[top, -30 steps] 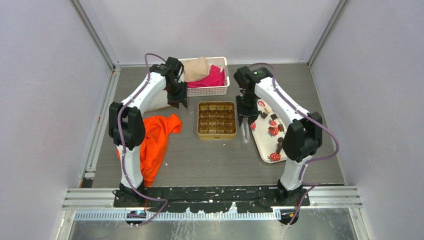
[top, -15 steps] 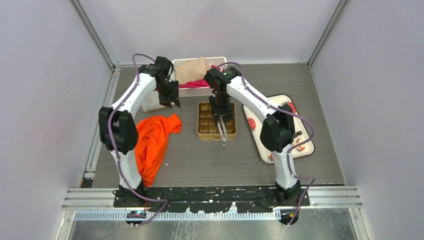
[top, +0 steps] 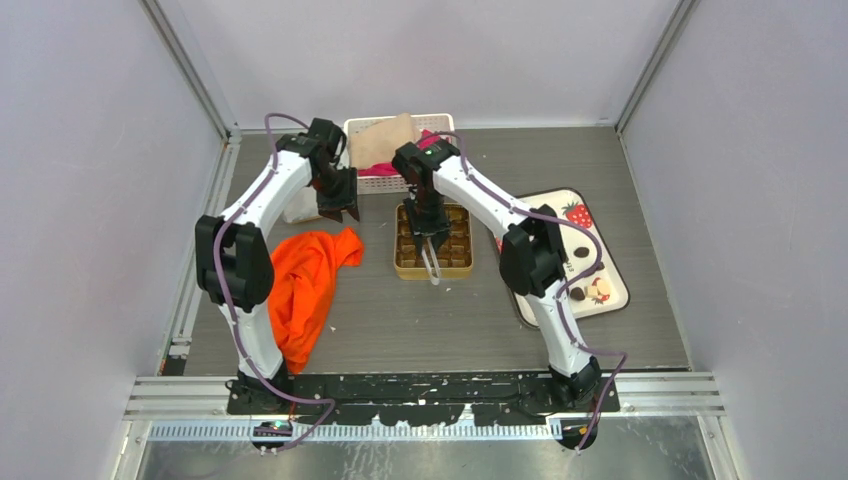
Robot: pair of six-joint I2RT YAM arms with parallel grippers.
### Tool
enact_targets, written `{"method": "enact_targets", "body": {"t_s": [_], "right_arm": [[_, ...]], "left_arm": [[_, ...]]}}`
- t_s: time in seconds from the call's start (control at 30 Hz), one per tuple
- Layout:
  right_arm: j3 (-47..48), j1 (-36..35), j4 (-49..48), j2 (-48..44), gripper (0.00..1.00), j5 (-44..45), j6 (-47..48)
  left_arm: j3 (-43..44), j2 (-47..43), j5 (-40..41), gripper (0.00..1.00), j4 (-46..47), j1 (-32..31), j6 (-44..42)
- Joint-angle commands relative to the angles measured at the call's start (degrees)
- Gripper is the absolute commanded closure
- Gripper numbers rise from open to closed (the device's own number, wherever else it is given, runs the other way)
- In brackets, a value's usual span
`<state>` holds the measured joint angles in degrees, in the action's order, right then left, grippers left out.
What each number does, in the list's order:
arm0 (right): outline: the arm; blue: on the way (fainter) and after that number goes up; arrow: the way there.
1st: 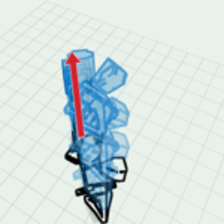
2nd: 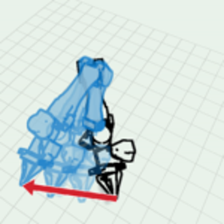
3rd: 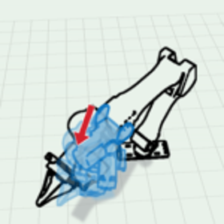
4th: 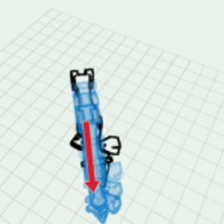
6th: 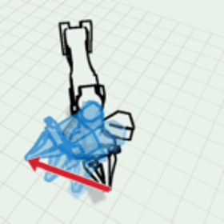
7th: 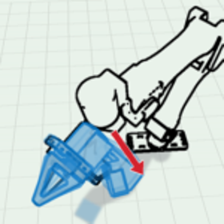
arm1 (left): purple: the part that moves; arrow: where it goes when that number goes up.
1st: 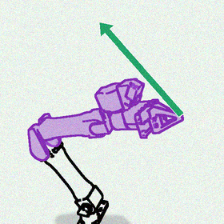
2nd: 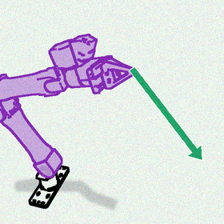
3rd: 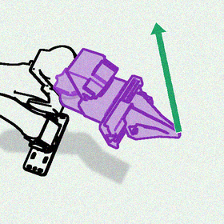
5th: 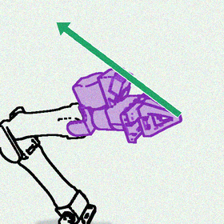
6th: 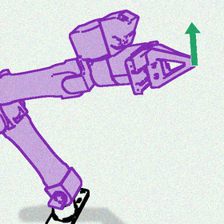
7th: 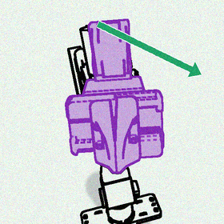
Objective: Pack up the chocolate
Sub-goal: Place the fake chocolate in the packing box.
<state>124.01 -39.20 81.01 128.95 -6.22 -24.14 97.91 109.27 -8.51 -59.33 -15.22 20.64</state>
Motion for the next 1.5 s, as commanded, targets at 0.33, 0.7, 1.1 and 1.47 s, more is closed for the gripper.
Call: {"method": "enact_targets", "body": {"t_s": [0.33, 0.7, 1.1, 1.47], "right_arm": [[3.89, -1.27, 0.91, 1.48, 0.99, -1.6, 0.23], [2.56, -1.46, 0.6, 0.51, 0.72, -1.25, 0.41], [3.22, -1.48, 0.57, 0.52, 0.63, -1.03, 0.14], [3.57, -1.44, 0.81, 0.61, 0.59, -0.91, 0.23]], "left_arm": [[-1.99, -5.9, -1.57, 0.57, 2.1, 0.46, 0.58], [-2.37, -6.09, -2.21, 0.57, 2.2, 0.46, 0.8], [-2.28, -6.13, -2.54, 0.57, 2.03, 0.46, 0.54], [-2.68, -6.31, -2.44, 0.57, 2.11, 0.46, 0.54]]}}
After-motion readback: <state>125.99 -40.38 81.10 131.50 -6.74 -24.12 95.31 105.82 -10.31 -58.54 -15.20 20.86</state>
